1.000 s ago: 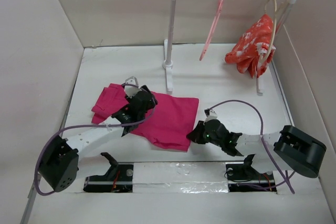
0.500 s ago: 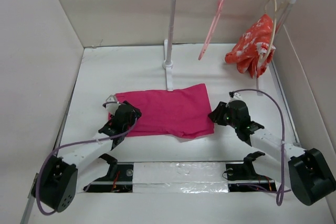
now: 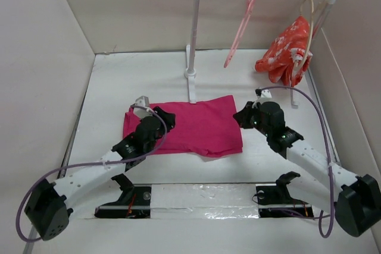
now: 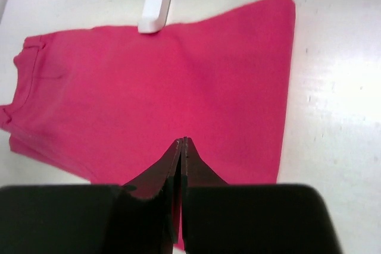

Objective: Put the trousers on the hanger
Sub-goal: Fold the trousers at the center of the board.

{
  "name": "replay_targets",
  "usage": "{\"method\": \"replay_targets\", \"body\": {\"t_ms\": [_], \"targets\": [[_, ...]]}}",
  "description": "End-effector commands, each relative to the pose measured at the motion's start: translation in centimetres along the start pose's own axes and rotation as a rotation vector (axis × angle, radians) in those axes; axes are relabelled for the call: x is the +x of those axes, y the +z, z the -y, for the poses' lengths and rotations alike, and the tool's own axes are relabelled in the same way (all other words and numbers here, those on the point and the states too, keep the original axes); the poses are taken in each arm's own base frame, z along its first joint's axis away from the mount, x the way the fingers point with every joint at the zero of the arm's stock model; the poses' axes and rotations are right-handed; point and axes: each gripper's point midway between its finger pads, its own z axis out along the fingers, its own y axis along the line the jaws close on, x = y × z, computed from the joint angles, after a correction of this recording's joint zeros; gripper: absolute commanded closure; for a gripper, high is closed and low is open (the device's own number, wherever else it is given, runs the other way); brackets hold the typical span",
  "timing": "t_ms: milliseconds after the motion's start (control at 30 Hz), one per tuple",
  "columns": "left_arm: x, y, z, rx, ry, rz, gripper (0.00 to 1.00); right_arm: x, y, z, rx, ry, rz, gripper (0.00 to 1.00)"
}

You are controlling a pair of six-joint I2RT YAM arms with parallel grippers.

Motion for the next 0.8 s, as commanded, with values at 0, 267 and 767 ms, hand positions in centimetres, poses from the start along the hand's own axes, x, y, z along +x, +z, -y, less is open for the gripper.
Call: {"method": "replay_targets", "body": {"t_ms": [0, 267, 767], "targets": [[0.1, 0.2, 3.4, 0.047, 0.082, 0.046, 0.66, -4.2, 2.4, -1.3, -0.054, -0.028, 0.09, 0.98], [6.9, 1.3, 4.8, 0.078, 0.199, -0.081, 0.68, -3.3, 12.7, 2.3, 0.038, 0.058, -0.056, 1.0], [6.7, -0.3, 5.3, 0.154, 0.259, -0.098, 0.66, -9.0, 6.6, 0.1, 0.116, 0.091, 0.172, 0.6]]}}
